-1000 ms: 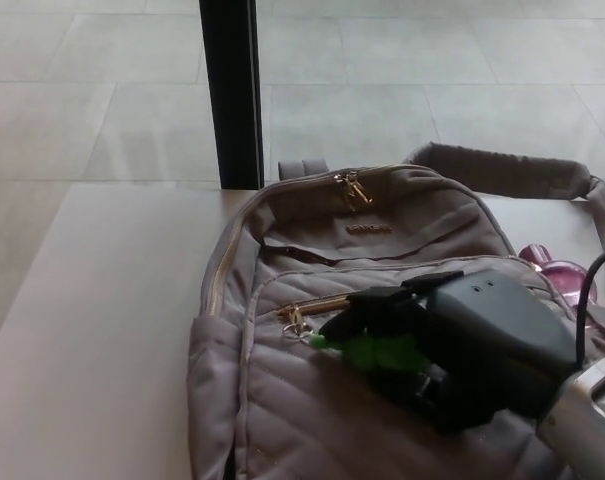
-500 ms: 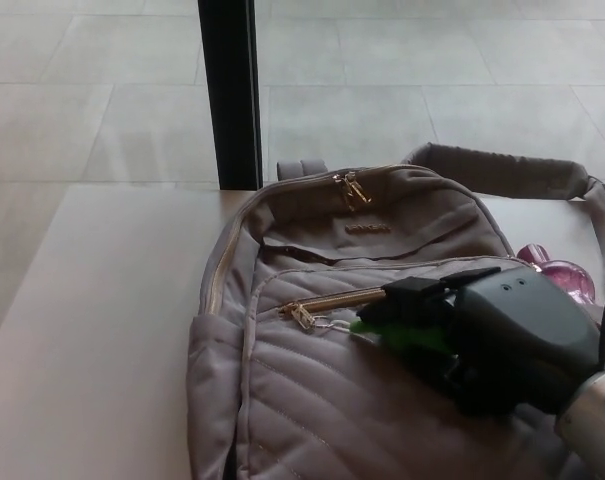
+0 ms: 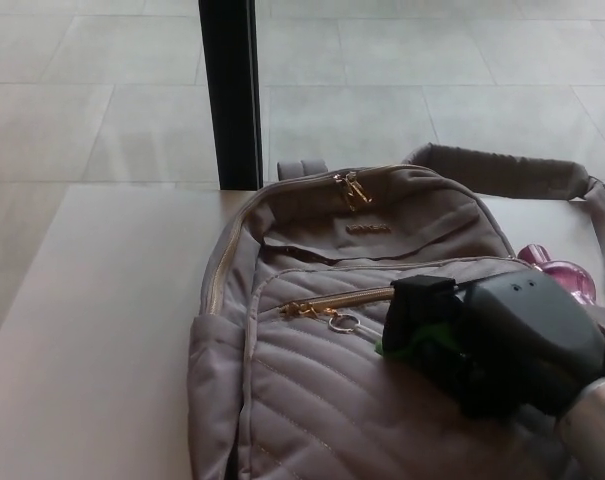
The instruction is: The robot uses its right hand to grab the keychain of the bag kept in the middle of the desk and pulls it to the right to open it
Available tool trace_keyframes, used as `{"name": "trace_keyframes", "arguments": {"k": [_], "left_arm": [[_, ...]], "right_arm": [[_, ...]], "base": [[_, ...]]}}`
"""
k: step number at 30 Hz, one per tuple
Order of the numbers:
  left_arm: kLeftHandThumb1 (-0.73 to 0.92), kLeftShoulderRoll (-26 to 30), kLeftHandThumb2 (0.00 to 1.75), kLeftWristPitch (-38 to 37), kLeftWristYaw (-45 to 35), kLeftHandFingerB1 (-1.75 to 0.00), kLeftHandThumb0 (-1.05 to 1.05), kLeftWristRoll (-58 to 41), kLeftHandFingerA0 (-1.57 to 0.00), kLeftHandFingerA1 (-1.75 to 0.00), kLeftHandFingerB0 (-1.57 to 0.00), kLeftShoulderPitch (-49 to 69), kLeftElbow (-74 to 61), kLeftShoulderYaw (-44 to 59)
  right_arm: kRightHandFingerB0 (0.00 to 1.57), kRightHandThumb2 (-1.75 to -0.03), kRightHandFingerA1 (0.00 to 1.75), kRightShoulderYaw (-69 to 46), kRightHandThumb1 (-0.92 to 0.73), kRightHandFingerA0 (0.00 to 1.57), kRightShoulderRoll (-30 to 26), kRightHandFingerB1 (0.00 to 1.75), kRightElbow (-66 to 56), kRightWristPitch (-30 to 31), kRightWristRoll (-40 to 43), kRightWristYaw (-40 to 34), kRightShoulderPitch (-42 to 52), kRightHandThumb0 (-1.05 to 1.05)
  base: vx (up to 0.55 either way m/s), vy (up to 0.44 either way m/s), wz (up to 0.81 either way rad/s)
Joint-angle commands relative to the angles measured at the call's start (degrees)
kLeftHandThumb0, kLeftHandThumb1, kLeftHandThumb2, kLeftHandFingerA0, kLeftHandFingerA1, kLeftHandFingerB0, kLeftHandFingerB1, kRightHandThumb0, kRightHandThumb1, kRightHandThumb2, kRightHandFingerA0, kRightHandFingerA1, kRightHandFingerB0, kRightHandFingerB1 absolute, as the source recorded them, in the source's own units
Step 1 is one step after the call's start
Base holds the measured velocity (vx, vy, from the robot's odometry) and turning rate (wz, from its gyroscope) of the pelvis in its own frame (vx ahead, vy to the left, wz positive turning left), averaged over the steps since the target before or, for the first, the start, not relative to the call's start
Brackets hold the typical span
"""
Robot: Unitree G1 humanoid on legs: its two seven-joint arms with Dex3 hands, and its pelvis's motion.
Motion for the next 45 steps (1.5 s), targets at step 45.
{"name": "trace_keyframes", "arguments": {"k": [45], "left_arm": [[0.77, 0.69, 0.63, -4.92, 0.61, -0.46, -0.64, 0.85, -0.49, -0.49, -0.48, 2.44, -0.38, -2.07]], "right_arm": [[0.75, -0.92, 1.74, -18.12, -0.44, 0.87, -27.26, 1.42, 30.73, -21.94, -8.46, -20.13, -3.01, -0.23]], "base": [[0.0, 0.0, 0.0]]}}
